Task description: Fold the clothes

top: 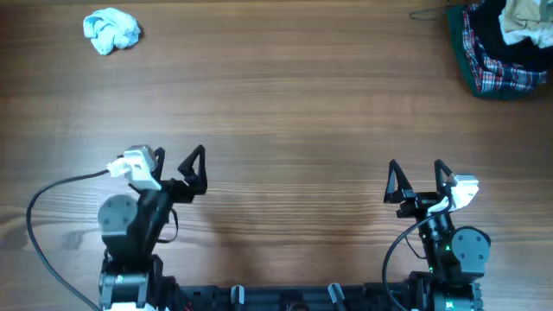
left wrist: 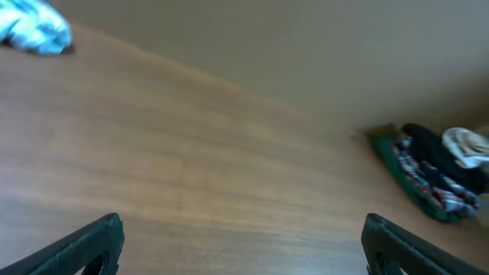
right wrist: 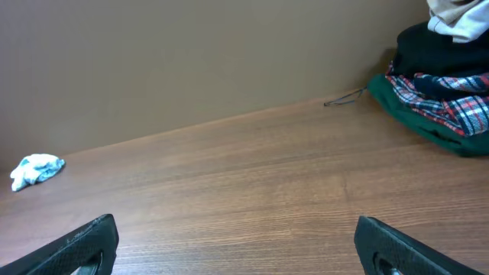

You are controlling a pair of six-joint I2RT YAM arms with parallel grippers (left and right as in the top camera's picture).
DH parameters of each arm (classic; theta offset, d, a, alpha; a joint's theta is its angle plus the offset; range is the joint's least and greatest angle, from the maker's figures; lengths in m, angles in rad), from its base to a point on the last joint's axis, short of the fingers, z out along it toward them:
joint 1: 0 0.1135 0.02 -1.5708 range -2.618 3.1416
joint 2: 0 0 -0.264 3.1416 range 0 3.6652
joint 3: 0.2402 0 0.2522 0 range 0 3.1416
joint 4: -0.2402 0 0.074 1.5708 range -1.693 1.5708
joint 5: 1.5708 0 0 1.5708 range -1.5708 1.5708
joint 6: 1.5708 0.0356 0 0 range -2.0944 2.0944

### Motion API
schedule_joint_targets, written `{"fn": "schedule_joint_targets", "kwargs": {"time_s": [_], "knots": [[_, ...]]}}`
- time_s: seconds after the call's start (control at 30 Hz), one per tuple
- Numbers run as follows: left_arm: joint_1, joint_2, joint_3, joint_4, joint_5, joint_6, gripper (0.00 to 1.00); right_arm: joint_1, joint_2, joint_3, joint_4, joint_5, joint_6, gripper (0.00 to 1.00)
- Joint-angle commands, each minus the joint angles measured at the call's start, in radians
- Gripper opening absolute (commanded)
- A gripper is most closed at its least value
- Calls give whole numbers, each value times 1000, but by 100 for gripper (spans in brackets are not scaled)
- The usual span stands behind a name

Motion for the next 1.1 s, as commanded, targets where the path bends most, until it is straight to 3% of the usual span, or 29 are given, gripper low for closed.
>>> {"fn": "schedule_joint_targets", "kwargs": {"time_s": [0.0, 0.13, 0.67, 0.83, 1.07], "knots": [[-39, -93, -79, 62, 12, 23, 100, 3, -10, -5, 6, -2, 8, 100], [-66, -226, -156, 117, 13, 23, 100, 3, -10, -5, 6, -2, 8, 100], [-66, -480, -233, 15, -24, 26, 100, 3, -10, -5, 6, -2, 8, 100], [-66, -491, -233, -84, -72, 49, 100, 3, -10, -5, 6, -2, 8, 100], [-66, -491, -233, -85, -71, 72, 100, 3, -10, -5, 6, -2, 8, 100]]}}
